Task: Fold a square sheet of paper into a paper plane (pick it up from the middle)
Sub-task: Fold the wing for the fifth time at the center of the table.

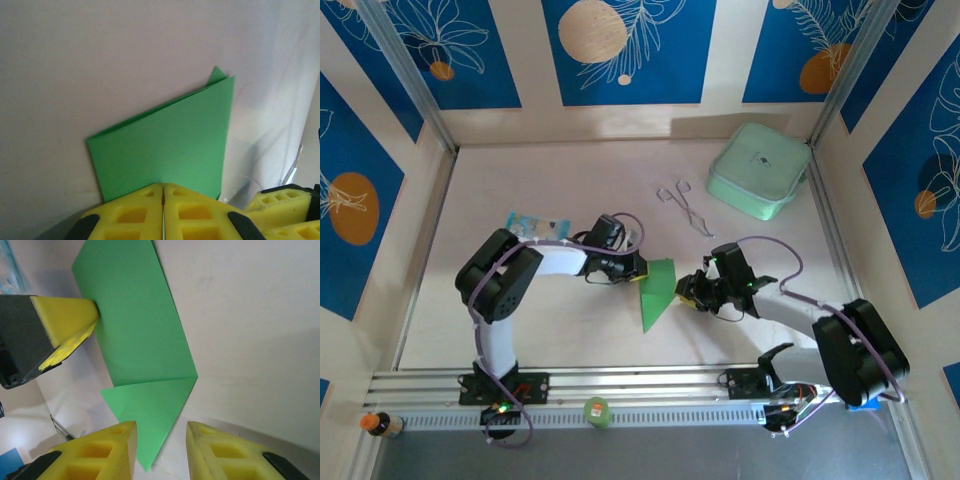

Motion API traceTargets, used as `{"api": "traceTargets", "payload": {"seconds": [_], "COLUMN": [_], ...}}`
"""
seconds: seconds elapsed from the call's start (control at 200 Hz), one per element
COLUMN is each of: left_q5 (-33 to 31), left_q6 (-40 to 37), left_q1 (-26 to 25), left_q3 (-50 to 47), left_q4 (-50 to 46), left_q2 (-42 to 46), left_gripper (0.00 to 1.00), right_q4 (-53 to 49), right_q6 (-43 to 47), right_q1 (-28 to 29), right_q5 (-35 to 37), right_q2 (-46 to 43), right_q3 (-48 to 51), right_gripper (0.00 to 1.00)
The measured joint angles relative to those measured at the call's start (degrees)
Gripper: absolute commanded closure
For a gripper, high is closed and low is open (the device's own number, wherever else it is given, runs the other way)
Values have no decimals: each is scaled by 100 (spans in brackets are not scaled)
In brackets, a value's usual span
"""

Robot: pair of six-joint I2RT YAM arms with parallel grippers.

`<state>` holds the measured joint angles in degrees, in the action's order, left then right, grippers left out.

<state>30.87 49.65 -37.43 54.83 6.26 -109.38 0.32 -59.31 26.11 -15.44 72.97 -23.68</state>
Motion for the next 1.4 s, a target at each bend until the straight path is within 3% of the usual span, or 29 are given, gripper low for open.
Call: {"api": "traceTargets", "payload": {"seconds": [0.345,0.915,1.4], "left_q5": [107,127,129], "left_q6": [101,109,109], "left_q1": [35,44,44], "left_q3": [-358,-358,-358], "left_q4": [673,682,682], "left_q2": [13,13,13], "left_gripper": [92,92,92], "right_q4": [2,656,970], "right_q6": [109,262,1036], "right_q1": [-66,-339,-636], "right_q5": [-203,-761,-1674], "right_q2": [566,1014,1696], "right_q3": [-245,-409,-767], "right_gripper": [61,65,64]}}
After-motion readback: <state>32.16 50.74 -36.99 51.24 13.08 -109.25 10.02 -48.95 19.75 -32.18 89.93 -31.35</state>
